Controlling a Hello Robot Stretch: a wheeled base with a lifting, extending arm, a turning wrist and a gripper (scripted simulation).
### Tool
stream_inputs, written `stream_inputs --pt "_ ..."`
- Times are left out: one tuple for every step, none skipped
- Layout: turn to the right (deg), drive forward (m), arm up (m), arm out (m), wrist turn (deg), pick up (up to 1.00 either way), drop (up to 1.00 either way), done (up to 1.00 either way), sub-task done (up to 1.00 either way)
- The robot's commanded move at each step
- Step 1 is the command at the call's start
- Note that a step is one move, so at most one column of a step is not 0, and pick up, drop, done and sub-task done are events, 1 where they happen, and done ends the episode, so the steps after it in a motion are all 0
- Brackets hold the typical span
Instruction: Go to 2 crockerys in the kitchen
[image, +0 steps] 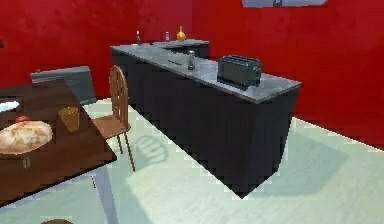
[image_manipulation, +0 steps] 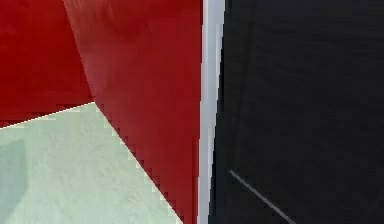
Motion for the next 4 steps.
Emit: stream_inputs --pt "-3.0 0.0 0.0 0.0 0.0 0.0 0.0 0.0 0.0" --pt "0.0 0.45 0.0 0.0 0.0 0.0 0.0 0.0 0.0" --pt "-3.0 0.0 0.0 0.0 0.0 0.0 0.0 0.0 0.0" --pt "0.0 0.3 0.0 0.0 0.0 0.0 0.0 0.0 0.0"
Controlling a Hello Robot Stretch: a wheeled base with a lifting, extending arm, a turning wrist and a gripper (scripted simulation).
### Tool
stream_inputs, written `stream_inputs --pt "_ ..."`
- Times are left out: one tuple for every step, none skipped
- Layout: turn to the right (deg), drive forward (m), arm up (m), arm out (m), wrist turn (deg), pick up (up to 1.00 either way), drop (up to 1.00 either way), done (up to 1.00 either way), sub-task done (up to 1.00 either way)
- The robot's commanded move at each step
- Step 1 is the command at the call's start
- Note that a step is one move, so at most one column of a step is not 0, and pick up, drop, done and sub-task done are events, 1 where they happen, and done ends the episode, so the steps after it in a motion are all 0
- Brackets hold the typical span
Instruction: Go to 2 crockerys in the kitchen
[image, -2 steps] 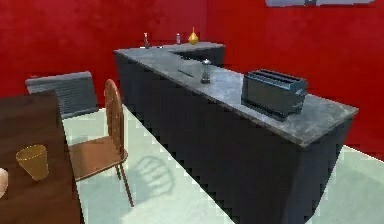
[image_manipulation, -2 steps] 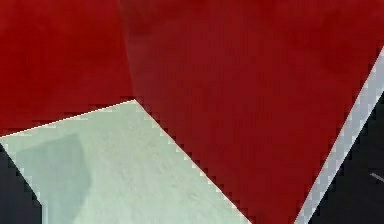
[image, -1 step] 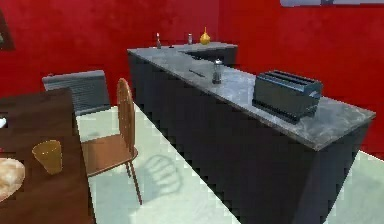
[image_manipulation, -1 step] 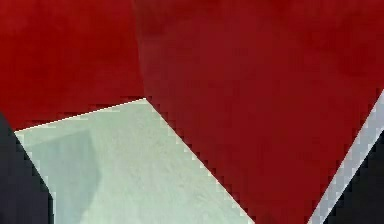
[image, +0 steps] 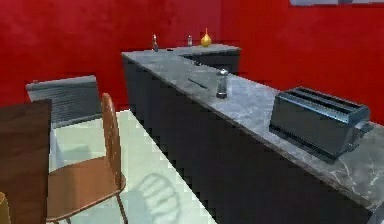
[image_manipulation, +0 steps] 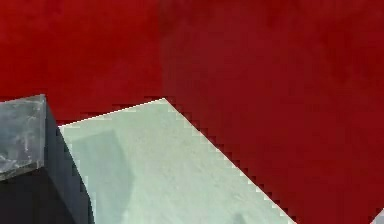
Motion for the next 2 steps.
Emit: stream_inputs --pt "-45.0 0.0 0.0 0.0 0.0 0.0 0.0 0.0 0.0" --pt "0.0 0.0 0.0 0.0 0.0 0.0 0.0 1.0 0.0"
